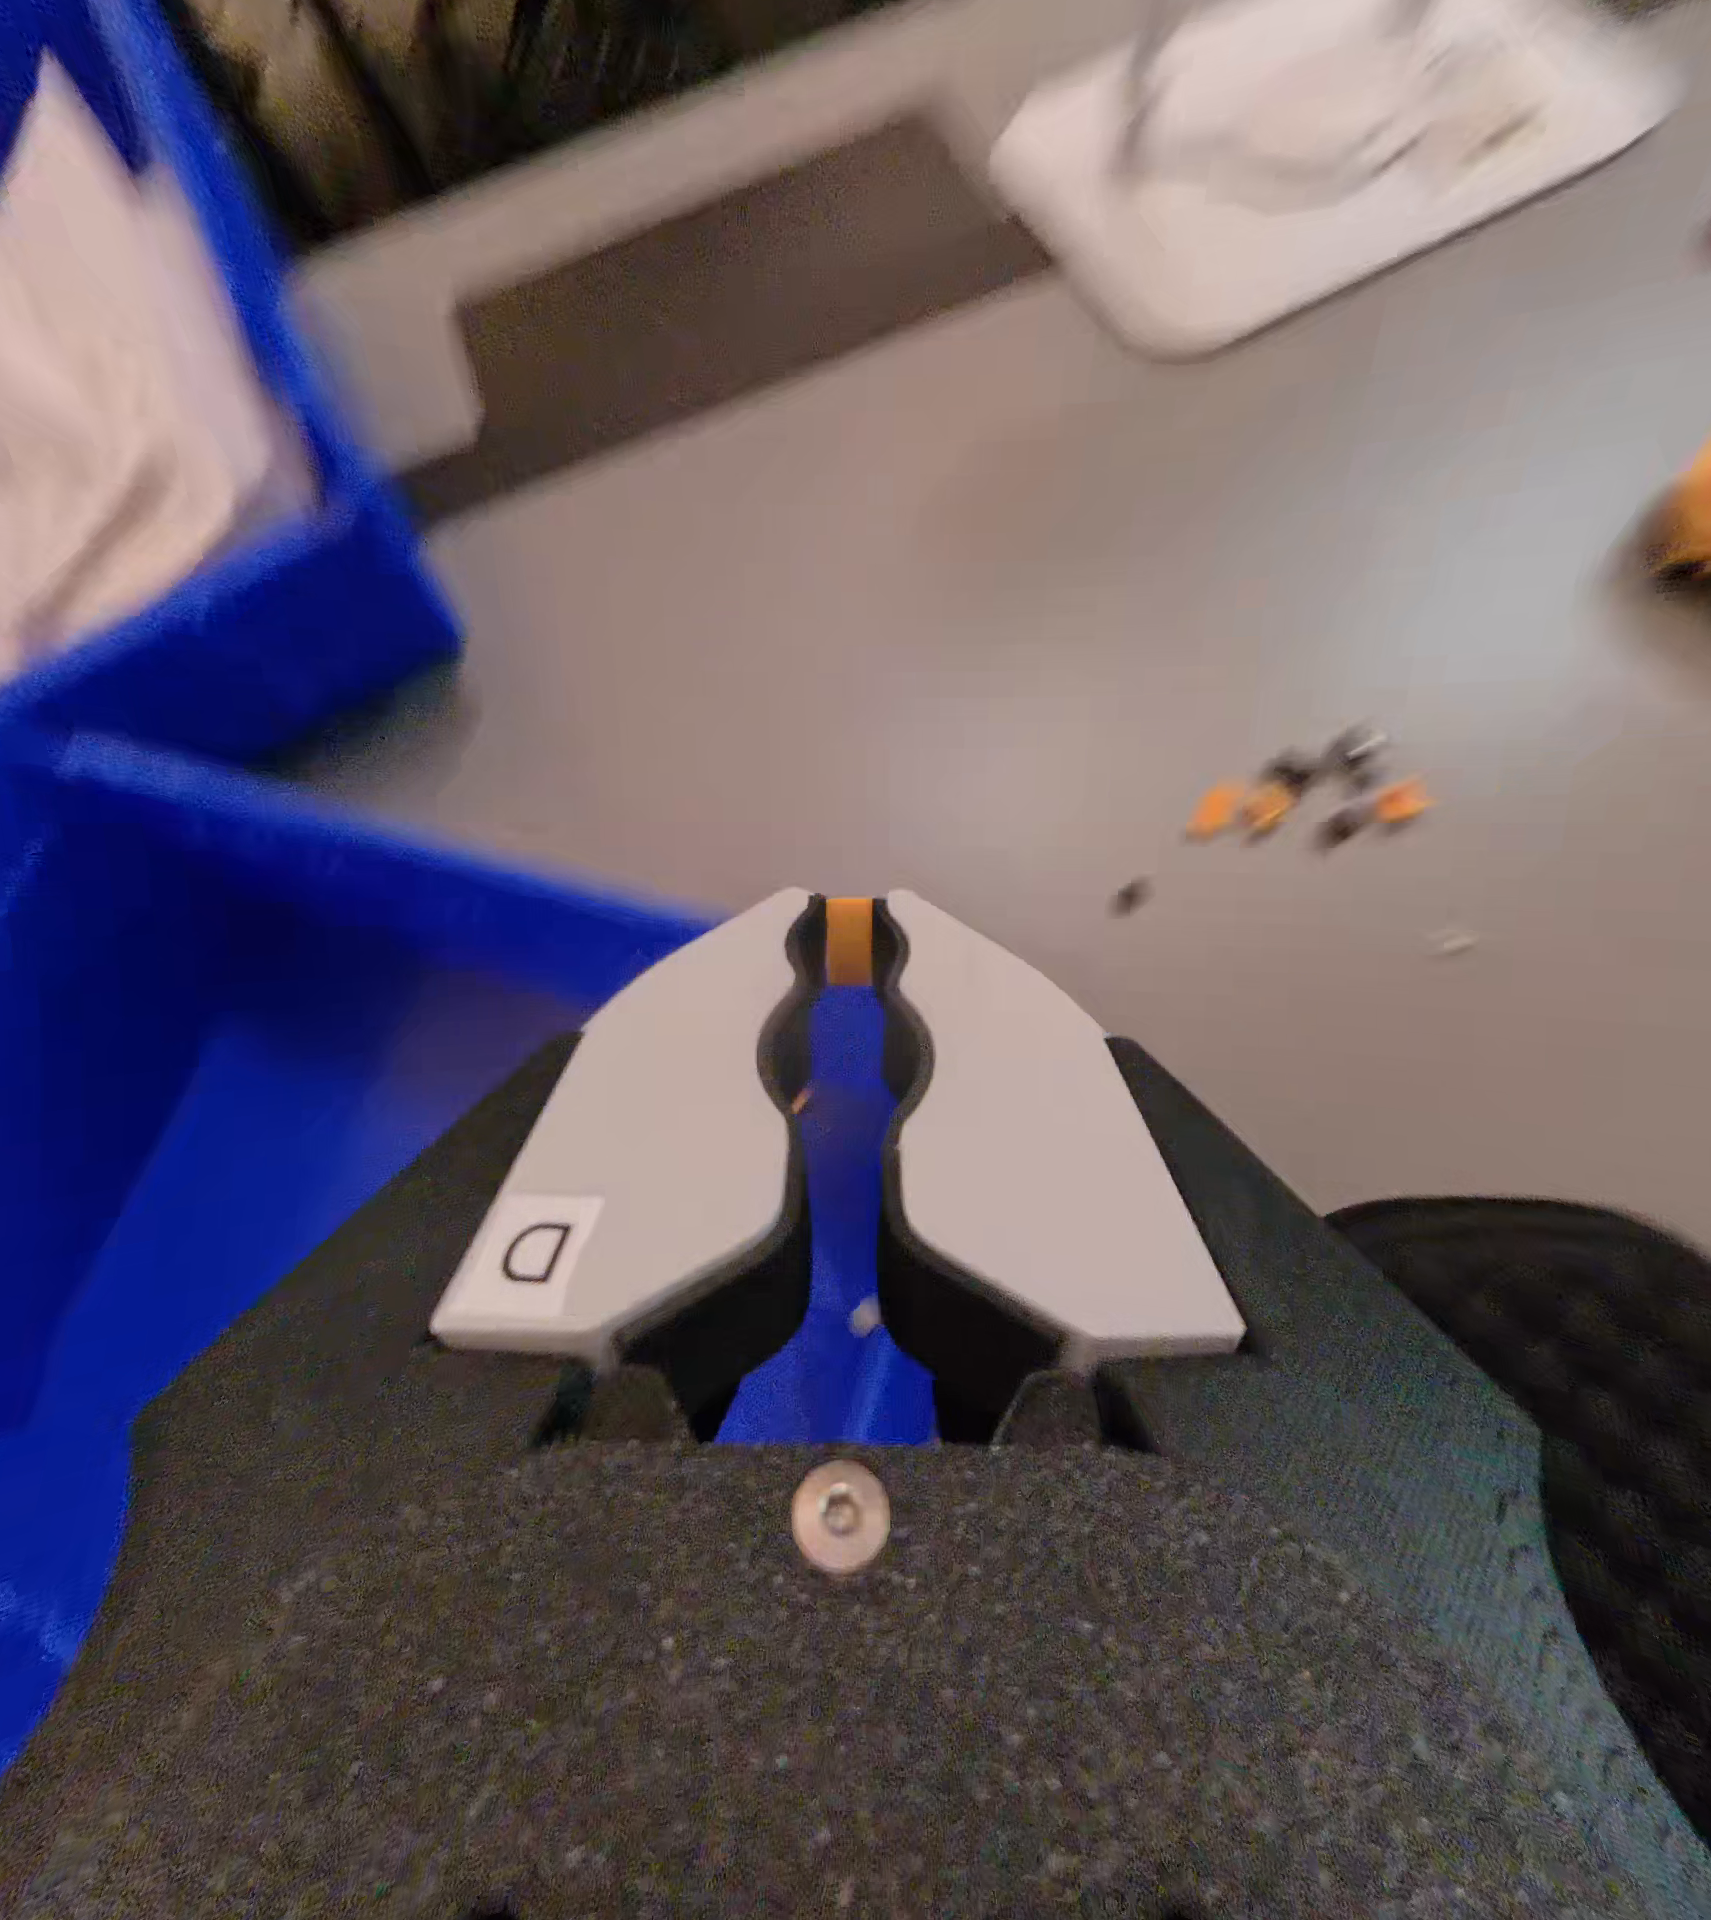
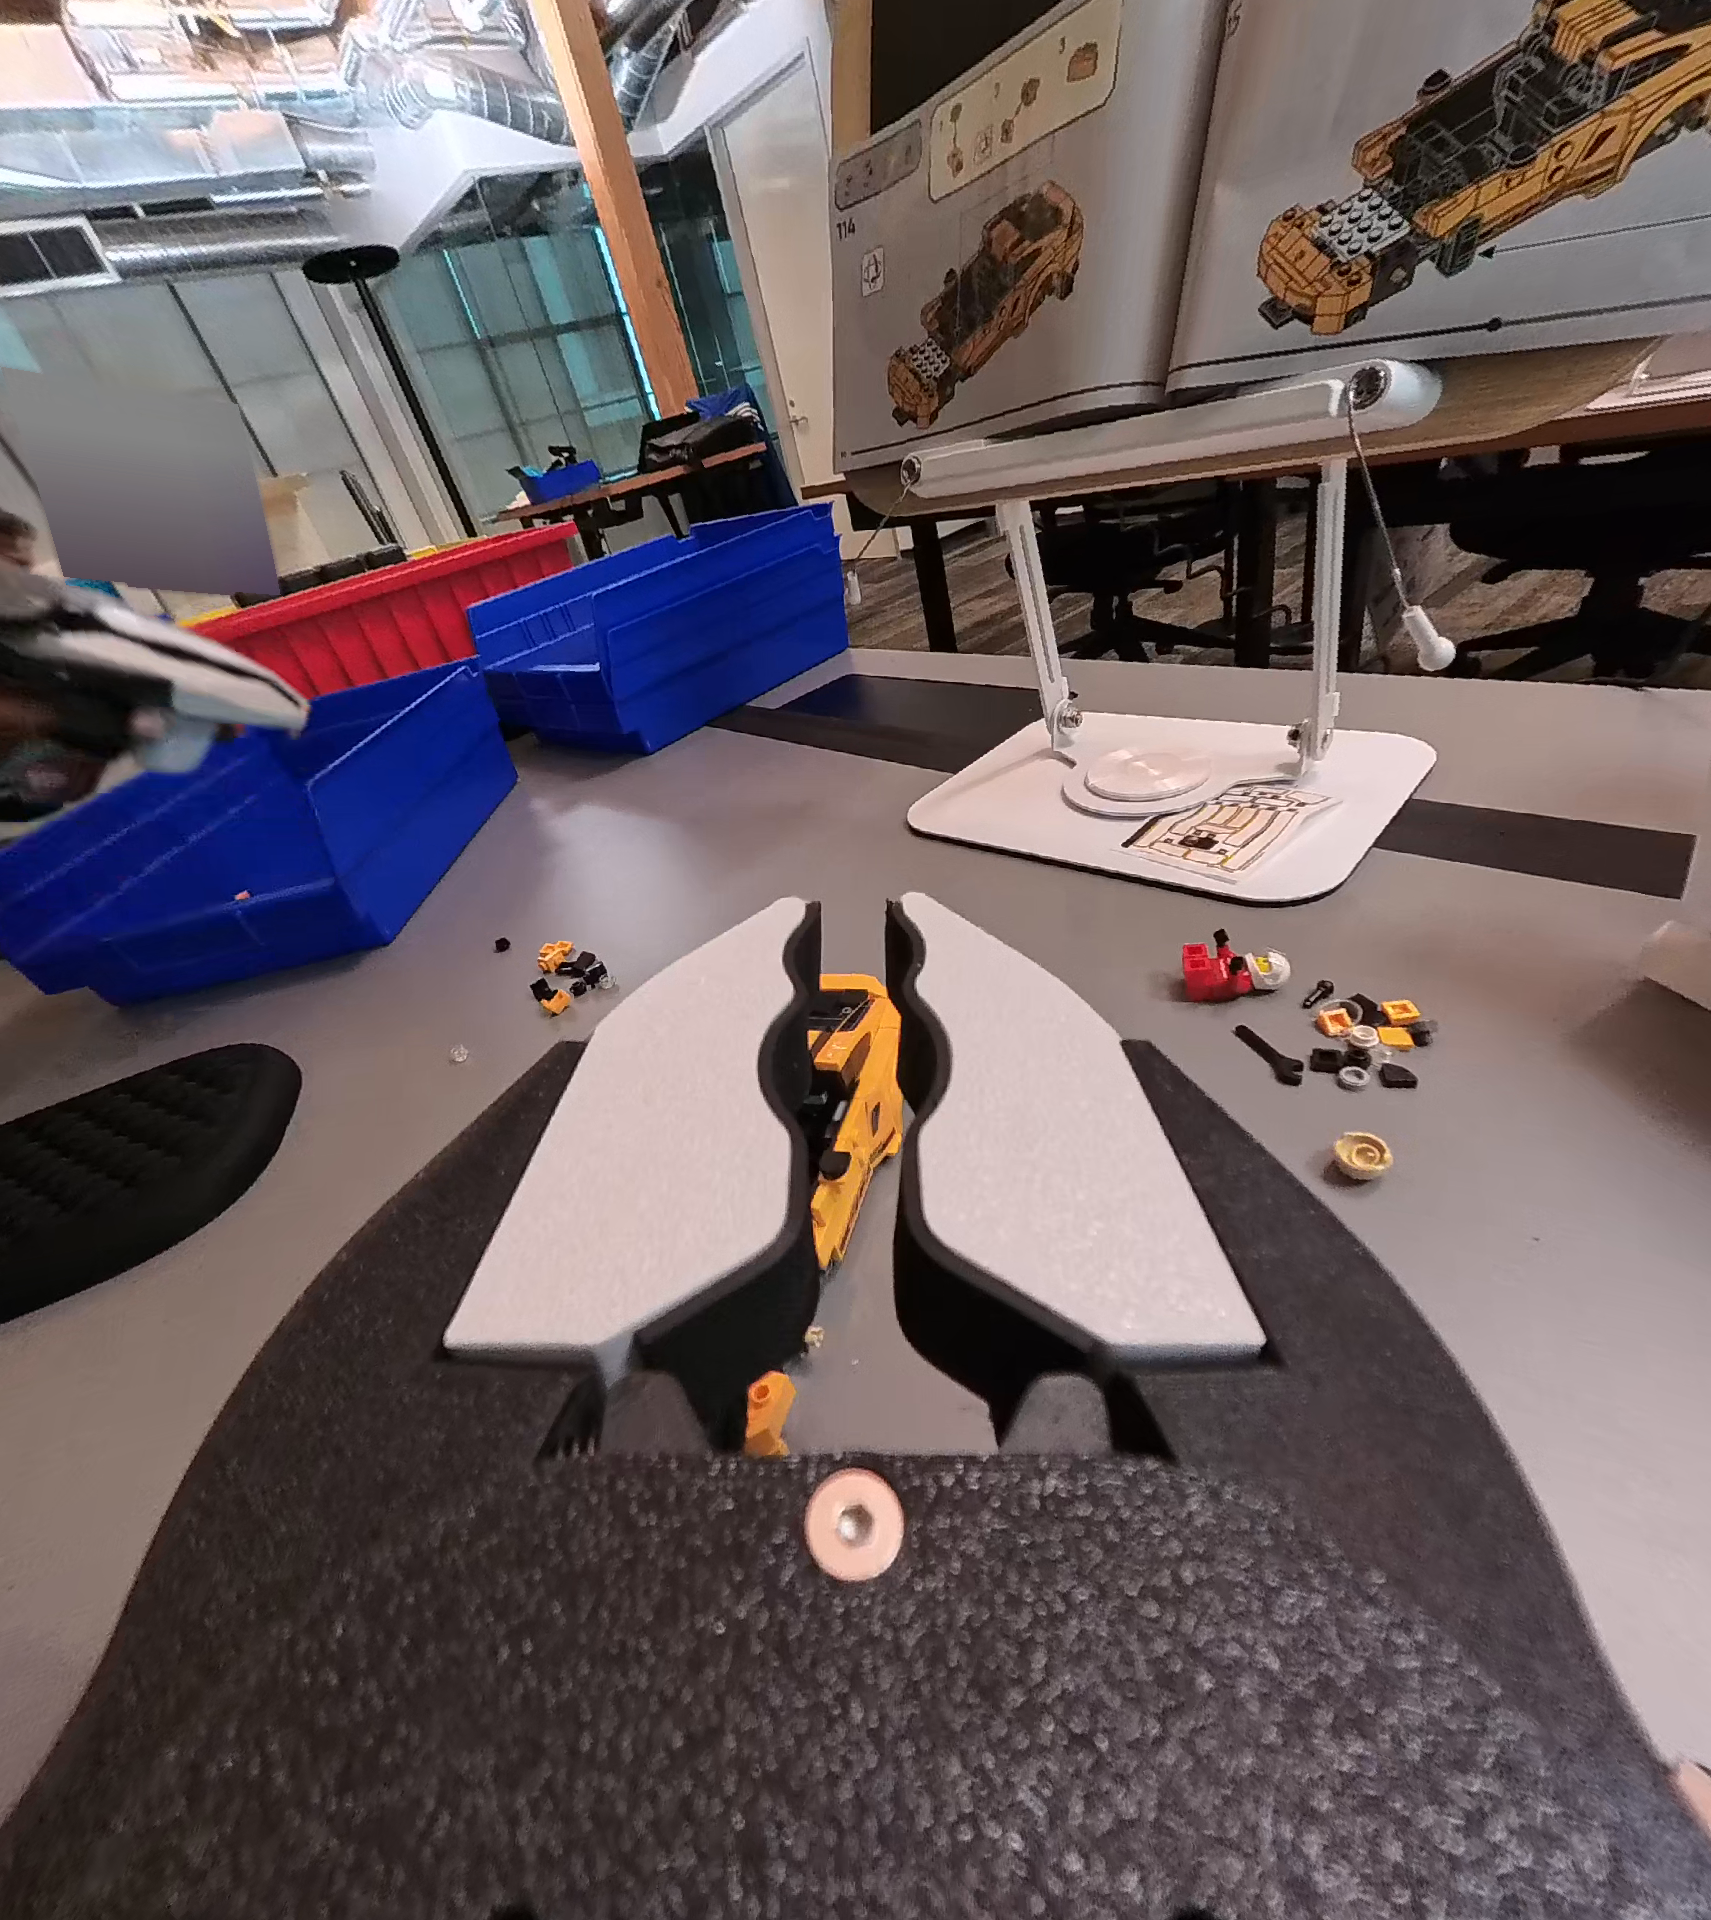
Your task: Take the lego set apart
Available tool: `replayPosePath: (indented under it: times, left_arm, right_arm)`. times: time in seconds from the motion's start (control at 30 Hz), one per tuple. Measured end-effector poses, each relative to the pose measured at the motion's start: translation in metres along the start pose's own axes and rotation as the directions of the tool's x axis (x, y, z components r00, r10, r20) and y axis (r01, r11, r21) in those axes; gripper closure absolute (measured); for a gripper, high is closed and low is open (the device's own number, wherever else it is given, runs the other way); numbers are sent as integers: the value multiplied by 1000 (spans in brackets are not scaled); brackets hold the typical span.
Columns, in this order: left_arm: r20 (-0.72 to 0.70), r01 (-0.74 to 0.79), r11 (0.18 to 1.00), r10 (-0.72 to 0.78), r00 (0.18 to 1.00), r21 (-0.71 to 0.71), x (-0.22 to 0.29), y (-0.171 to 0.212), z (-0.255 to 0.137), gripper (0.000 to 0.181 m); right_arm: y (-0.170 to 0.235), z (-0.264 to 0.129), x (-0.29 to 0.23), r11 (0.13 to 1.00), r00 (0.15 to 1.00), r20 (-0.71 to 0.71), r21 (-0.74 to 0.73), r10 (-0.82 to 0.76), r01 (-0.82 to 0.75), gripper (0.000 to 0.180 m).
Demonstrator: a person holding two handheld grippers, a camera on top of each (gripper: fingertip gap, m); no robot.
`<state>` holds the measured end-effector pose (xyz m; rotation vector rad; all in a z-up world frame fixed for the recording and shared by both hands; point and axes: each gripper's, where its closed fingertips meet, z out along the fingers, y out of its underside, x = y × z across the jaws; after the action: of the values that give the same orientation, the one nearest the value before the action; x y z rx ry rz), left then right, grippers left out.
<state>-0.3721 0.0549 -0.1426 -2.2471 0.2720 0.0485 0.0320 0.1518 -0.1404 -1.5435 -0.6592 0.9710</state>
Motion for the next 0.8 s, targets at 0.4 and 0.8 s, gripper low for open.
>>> replayPosePath:
  times: [0.4, 0.8]
  left_arm:
    - [-314, -231, 945, 152, 937, -233, 131, 29, 115, 170]
    - [-263, -189, 982, 184, 947, 7, 127, -9, 91, 157]
  right_arm:
    - [-13, -8, 1, 998, 999, -17, 45, -35, 36, 169]
    - [-14, -9, 3, 998, 999, -16, 51, -31, 31, 169]
